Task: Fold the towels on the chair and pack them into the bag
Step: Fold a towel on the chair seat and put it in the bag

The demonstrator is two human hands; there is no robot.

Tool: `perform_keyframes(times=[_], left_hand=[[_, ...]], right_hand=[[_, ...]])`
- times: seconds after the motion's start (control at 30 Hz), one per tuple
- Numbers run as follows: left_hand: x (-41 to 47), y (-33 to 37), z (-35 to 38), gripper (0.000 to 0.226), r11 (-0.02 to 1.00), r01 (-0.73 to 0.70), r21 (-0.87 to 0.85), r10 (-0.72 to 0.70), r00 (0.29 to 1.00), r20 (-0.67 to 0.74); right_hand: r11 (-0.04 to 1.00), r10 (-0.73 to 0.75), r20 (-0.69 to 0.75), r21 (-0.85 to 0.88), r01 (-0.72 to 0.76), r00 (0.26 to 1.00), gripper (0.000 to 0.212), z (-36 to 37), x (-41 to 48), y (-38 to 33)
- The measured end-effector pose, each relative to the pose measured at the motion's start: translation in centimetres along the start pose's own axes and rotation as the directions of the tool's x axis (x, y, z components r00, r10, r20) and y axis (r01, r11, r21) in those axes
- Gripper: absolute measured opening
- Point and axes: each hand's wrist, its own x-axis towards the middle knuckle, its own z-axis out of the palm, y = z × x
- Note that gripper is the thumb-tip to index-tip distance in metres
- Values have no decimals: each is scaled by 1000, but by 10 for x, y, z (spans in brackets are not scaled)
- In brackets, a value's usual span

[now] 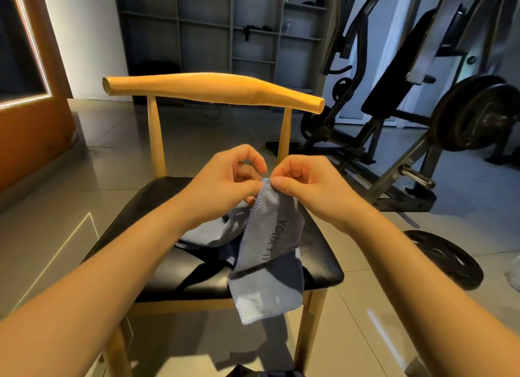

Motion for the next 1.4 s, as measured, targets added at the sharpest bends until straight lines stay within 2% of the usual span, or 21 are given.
perform_keyframes(times=[0.1, 0.2, 0.3, 0.47, 0.57, 0.7, 0.83, 0.9, 1.03, 1.1, 1.17, 1.23, 1.3, 1.4], left_hand=[[0, 0, 2, 19, 1000, -20, 24, 20, 1000, -4], [0, 1, 2, 18, 1000, -16, 20, 15, 1000, 9], [0, 3, 1, 18, 1000, -20, 13, 19, 999, 36], [1, 1, 0, 20, 999, -18, 42, 17, 1000, 21], [2, -3, 2, 22, 1000, 4, 15, -4, 1000, -22], [1, -7, 8, 25, 999, 36, 2, -36, 999, -13], [1, -21, 7, 10, 993, 99, 62, -101, 994, 34], [3, -31, 0, 3, 982, 144, 120, -151, 987, 49], [1, -49, -9, 10, 943, 141, 301, -161, 986, 44], [-1, -57, -8, 13, 888, 133, 441, -184, 980, 76], [-3, -64, -8, 12, 809, 120, 575, -215, 971, 100], [-4, -68, -9, 13, 750, 152, 644, -268, 960, 85], [-4, -70, -7, 17, 729, 219, 648, -273, 962, -18], [-5, -61, 10, 9, 813, 220, 539, -103, 966, -239]], right_hand=[[999, -9, -48, -44, 7, 999, 8, 5, 0, 2], [1000, -24, -72, -13, 24, 997, 6, 7, 0, 2], [999, -33, -32, -2, 33, 999, 15, 7, 0, 3], [992, -57, -25, -115, 54, 998, 8, 7, 2, 2], [990, -27, -3, -137, 27, 1000, 10, 10, 2, 1], [995, 71, -144, -55, -80, 987, 17, 11, 6, 2], [973, 230, -305, 98, -210, 924, 20, -4, 12, 14], [907, 394, -353, 301, -295, 849, 17, -15, 15, 27], [635, 666, -296, 707, -312, 685, 14, -32, 14, 52], [483, 746, -221, 828, -284, 628, 17, -36, 13, 68], [366, 779, -145, 895, -255, 610, 27, -37, 13, 81], [318, 799, -142, 925, -209, 585, 33, -37, 13, 89], [305, 804, -160, 938, -166, 573, 31, -37, 12, 91], [309, 799, -172, 940, -147, 577, 31, -34, 12, 89]])
